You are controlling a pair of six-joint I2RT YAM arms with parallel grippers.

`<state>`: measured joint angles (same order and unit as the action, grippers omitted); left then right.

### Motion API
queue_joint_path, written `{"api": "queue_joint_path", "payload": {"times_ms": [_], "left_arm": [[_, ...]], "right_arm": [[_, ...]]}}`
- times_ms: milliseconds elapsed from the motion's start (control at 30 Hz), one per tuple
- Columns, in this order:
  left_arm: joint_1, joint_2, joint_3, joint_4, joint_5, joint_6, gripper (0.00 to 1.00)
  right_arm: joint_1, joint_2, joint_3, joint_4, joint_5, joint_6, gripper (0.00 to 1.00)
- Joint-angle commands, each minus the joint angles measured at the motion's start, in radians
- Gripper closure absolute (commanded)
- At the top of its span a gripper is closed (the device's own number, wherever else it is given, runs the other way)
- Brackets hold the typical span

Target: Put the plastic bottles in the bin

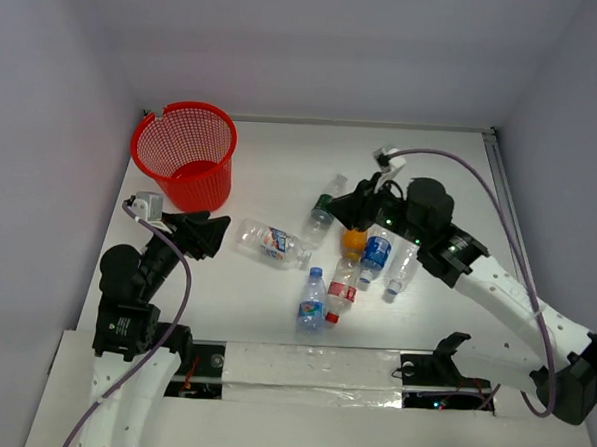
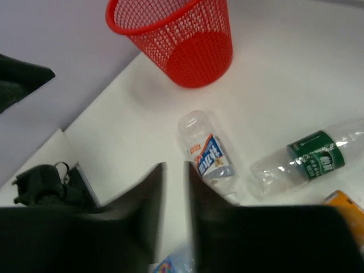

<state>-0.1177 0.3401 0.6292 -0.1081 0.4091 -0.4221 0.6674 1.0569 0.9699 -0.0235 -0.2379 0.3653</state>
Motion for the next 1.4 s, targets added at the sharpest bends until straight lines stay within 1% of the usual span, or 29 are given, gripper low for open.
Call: {"api": "queue_joint_path", "payload": {"times_ms": [0, 33, 133, 200, 233, 267, 333, 367, 433, 467, 500, 533, 633, 667, 767, 933, 1033, 1067, 1167, 1367], "left_arm": [[-0.003, -0.01, 0.047, -0.005, -0.032, 0.037, 0.45], [-0.003, -0.01, 0.059, -0.013, -0.036, 0.043, 0.45], [-0.003, -0.01, 0.075, -0.028, -0.047, 0.072, 0.47], [-0.003, -0.013, 0.079, -0.036, -0.062, 0.078, 0.54], [-0.003, -0.013, 0.079, -0.038, -0.075, 0.08, 0.59], [-0.003, -0.013, 0.082, -0.054, -0.094, 0.08, 0.76], [-0.003, -0.006, 0.09, -0.073, -0.157, 0.08, 0.97], [-0.003, -0.001, 0.096, -0.091, -0.188, 0.074, 1.0], [-0.003, 0.005, 0.095, -0.097, -0.24, 0.071, 1.0], [-0.003, 0.007, 0.09, -0.1, -0.256, 0.068, 1.0], [-0.003, 0.005, 0.087, -0.108, -0.28, 0.065, 1.0], [-0.003, 0.002, 0.075, -0.107, -0.291, 0.06, 1.0], [-0.003, -0.012, 0.069, -0.107, -0.323, 0.054, 0.89], [-0.003, -0.016, 0.067, -0.11, -0.329, 0.054, 0.82], [-0.003, -0.029, 0.066, -0.114, -0.349, 0.049, 0.76], [-0.013, -0.044, 0.067, -0.123, -0.366, 0.037, 0.69], [-0.013, -0.052, 0.066, -0.125, -0.374, 0.032, 0.61], [-0.013, -0.055, 0.066, -0.127, -0.378, 0.029, 0.56], [-0.022, -0.058, 0.064, -0.127, -0.374, 0.032, 0.51], [-0.031, -0.064, 0.064, -0.125, -0.375, 0.029, 0.5]], "right_arm": [[0.075, 0.047, 0.073, 0.005, 0.078, -0.063, 0.84], [0.101, 0.076, 0.087, 0.005, 0.077, -0.077, 1.0], [0.136, 0.11, 0.101, 0.013, 0.077, -0.097, 1.0], [0.172, 0.149, 0.122, 0.014, 0.091, -0.109, 1.0], [0.172, 0.164, 0.131, 0.014, 0.098, -0.109, 1.0], [0.181, 0.199, 0.141, 0.014, 0.106, -0.111, 1.0], [0.193, 0.238, 0.176, 0.001, 0.118, -0.12, 1.0], [0.205, 0.261, 0.188, -0.006, 0.127, -0.13, 1.0], [0.222, 0.34, 0.249, -0.053, 0.14, -0.146, 1.0], [0.231, 0.369, 0.272, -0.073, 0.156, -0.161, 0.98], [0.242, 0.399, 0.292, -0.087, 0.196, -0.169, 0.87], [0.254, 0.461, 0.338, -0.137, 0.206, -0.177, 0.52], [0.264, 0.584, 0.411, -0.219, 0.206, -0.207, 0.13], [0.264, 0.61, 0.435, -0.228, 0.197, -0.222, 0.01], [0.264, 0.698, 0.483, -0.254, 0.164, -0.258, 0.0], [0.273, 0.825, 0.579, -0.314, 0.134, -0.292, 0.0], [0.273, 0.905, 0.654, -0.358, 0.132, -0.313, 0.0], [0.273, 0.925, 0.671, -0.362, 0.132, -0.315, 0.0], [0.273, 0.988, 0.734, -0.38, 0.12, -0.301, 0.0], [0.282, 1.086, 0.828, -0.412, 0.114, -0.307, 0.0]]}}
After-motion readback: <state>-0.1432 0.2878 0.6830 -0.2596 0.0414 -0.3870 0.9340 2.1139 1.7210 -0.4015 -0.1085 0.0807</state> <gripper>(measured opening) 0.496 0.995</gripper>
